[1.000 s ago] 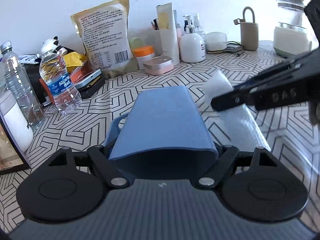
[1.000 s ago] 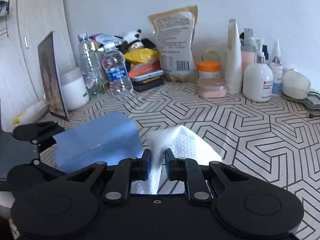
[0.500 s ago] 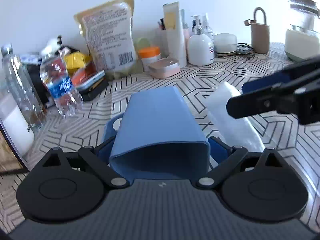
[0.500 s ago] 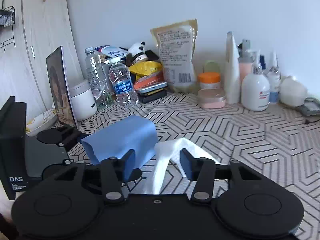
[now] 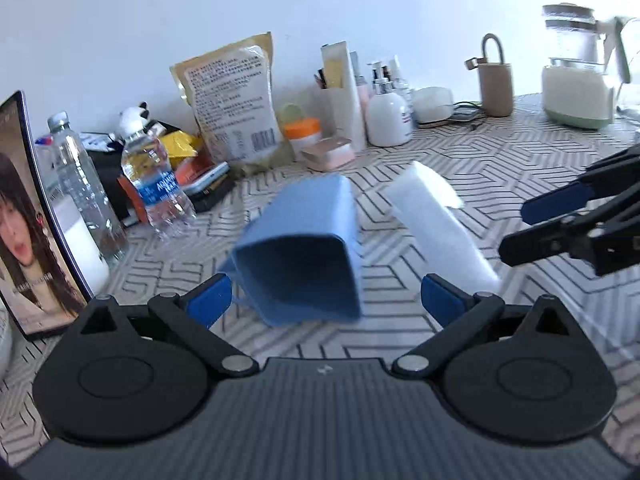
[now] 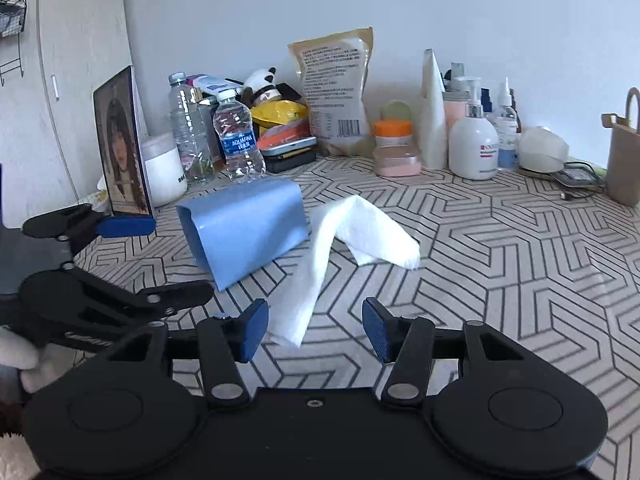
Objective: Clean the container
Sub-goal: 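Lower the container onto the table and open the left tool while the right tool drops the cloth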
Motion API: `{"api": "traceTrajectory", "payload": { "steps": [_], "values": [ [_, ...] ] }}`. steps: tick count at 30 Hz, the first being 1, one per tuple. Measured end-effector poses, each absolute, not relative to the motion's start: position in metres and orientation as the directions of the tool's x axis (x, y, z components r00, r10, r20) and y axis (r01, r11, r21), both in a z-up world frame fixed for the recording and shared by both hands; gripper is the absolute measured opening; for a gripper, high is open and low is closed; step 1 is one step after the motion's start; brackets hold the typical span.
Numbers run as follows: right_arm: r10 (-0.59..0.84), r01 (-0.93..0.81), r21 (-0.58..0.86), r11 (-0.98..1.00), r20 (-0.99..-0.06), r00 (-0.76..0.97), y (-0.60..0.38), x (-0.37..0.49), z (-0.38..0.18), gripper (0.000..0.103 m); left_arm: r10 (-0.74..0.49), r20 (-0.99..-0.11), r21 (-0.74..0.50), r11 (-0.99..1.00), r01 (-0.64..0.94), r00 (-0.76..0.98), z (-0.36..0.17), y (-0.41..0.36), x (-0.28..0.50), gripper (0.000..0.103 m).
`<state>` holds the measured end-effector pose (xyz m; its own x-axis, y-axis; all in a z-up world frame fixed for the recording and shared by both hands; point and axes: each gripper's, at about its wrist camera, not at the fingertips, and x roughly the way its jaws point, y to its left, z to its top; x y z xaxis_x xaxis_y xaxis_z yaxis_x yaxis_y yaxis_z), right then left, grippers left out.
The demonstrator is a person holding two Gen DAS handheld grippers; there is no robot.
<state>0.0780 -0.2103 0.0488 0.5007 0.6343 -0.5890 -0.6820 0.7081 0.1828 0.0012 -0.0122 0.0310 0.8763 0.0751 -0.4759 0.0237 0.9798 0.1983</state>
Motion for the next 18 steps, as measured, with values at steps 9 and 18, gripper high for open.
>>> {"api": "traceTrajectory", "payload": {
  "steps": [9, 18],
  "values": [
    [0.565, -0.671, 0.116, 0.733, -0.653, 0.504, -0.203, 0.061, 0.039, 0.065, 0.006, -0.575, 0.089, 0.995, 0.055, 0.818, 0.012, -0.008, -0.004, 0.103],
    [0.472, -0.64, 0.0, 0.768, -0.677, 0.565, -0.186, 0.049, 0.028, 0.076, 0.001, -0.581, 0.085, 0.995, 0.06, 0.814, 0.007, -0.01, -0.008, 0.103]
  ]
}}
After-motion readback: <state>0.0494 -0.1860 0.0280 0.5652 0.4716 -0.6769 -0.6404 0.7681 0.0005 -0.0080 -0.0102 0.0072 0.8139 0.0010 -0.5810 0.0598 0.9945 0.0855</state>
